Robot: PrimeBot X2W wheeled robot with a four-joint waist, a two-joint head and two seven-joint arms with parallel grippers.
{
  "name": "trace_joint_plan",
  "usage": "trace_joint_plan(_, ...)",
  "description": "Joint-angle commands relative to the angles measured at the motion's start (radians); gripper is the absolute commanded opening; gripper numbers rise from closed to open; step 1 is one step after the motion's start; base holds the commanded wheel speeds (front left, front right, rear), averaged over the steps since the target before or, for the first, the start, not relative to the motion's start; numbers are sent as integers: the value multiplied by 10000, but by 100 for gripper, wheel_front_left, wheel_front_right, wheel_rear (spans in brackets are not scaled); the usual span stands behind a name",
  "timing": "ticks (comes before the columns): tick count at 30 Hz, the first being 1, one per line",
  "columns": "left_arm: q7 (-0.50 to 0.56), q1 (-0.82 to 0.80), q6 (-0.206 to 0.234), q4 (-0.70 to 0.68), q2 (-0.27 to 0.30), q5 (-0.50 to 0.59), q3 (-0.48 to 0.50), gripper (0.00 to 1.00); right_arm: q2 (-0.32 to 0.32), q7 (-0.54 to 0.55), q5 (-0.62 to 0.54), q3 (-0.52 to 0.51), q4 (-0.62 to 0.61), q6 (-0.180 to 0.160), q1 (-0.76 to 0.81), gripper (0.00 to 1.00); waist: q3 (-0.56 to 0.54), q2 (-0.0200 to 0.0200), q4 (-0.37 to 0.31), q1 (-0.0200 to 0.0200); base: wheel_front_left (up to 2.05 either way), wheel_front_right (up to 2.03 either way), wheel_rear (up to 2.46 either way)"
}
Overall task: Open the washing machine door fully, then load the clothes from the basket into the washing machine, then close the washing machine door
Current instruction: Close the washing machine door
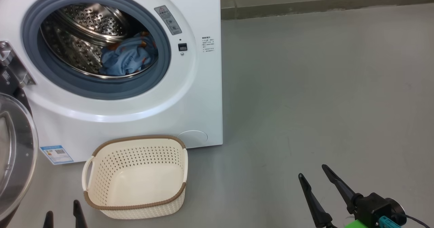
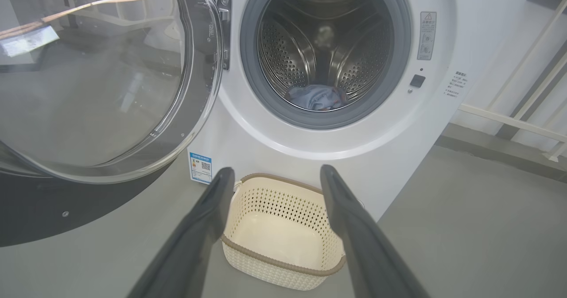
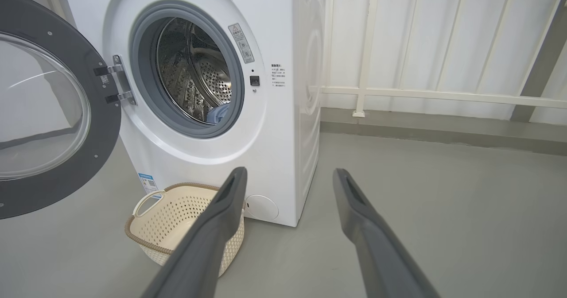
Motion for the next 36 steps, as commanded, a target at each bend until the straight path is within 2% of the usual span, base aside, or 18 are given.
trace_joint_plan(1,-115,-324,-45,-163,179,-21,356,100,-52,-99,-86,260,-212,16,-170,100,-12,-1,-8,0,0,0,0)
trace_joint_plan(21,-225,-322,-72,-87,259,-70,346,100,-58,-81,-85,472,-268,16,-195,100,-40,-1,115,0,0,0,0)
trace_joint_plan(28,-216,-320,-56,-124,300,-35,265,100,-51,-101,-56,517,-305,16,-120,100,19,-1,822,0,0,0,0)
trace_joint_plan(36,-110,-159,72,-261,384,12,240,100,3,-158,9,665,-259,16,-50,100,75,-1,2305,0,0,0,0)
